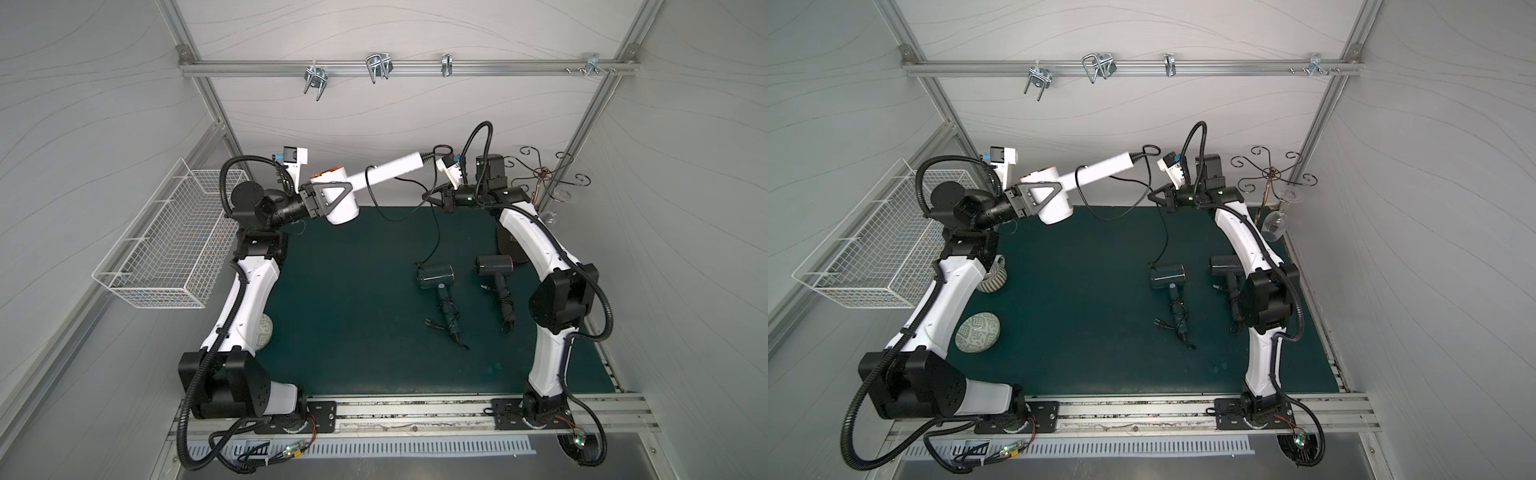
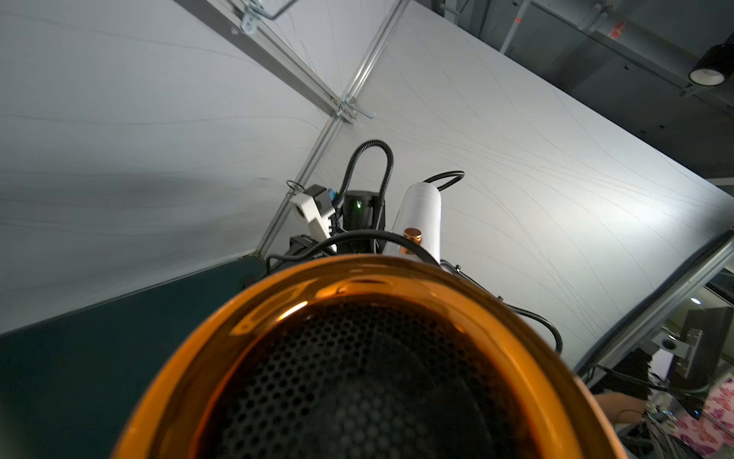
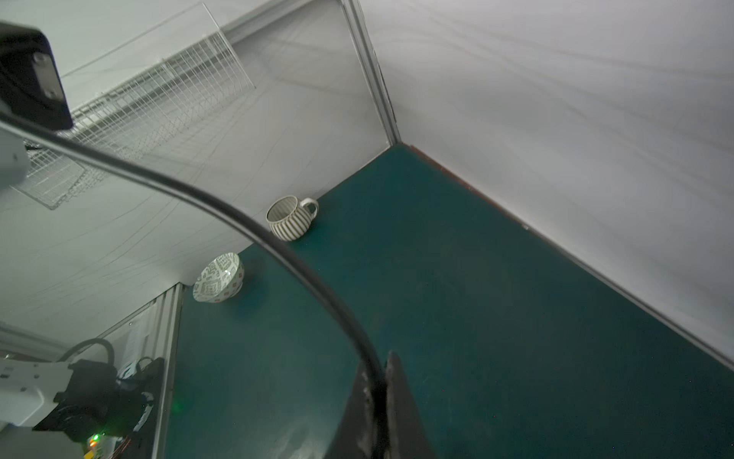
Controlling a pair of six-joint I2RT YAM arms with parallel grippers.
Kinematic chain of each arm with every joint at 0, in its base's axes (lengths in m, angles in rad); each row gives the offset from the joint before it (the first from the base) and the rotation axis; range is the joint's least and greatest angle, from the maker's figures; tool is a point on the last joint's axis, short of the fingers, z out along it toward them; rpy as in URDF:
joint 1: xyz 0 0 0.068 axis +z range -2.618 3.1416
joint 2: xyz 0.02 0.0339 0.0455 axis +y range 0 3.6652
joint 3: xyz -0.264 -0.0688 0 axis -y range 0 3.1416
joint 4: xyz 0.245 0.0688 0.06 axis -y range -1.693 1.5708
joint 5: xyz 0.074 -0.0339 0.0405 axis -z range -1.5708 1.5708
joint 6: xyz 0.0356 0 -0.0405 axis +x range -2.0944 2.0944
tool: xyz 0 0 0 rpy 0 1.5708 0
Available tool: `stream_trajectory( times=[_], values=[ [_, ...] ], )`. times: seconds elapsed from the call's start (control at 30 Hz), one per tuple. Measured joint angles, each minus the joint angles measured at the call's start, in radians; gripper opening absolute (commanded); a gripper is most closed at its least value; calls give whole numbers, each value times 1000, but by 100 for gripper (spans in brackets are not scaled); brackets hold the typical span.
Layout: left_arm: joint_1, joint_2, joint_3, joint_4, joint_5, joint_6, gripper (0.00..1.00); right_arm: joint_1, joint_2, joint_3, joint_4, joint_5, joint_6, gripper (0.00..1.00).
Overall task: Wrap the cord around the hair dryer
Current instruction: Wrap the power cord around the hair dryer.
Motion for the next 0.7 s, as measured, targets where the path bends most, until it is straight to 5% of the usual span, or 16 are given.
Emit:
stream_trajectory(
  times=[0.37, 0.7],
  values=[
    [154, 35, -47, -35, -245, -12, 0, 248, -152, -34, -98, 55, -117, 0],
    [208, 86, -120, -299, -431, 121, 0, 409, -201, 114, -277, 154, -309, 0]
  ],
)
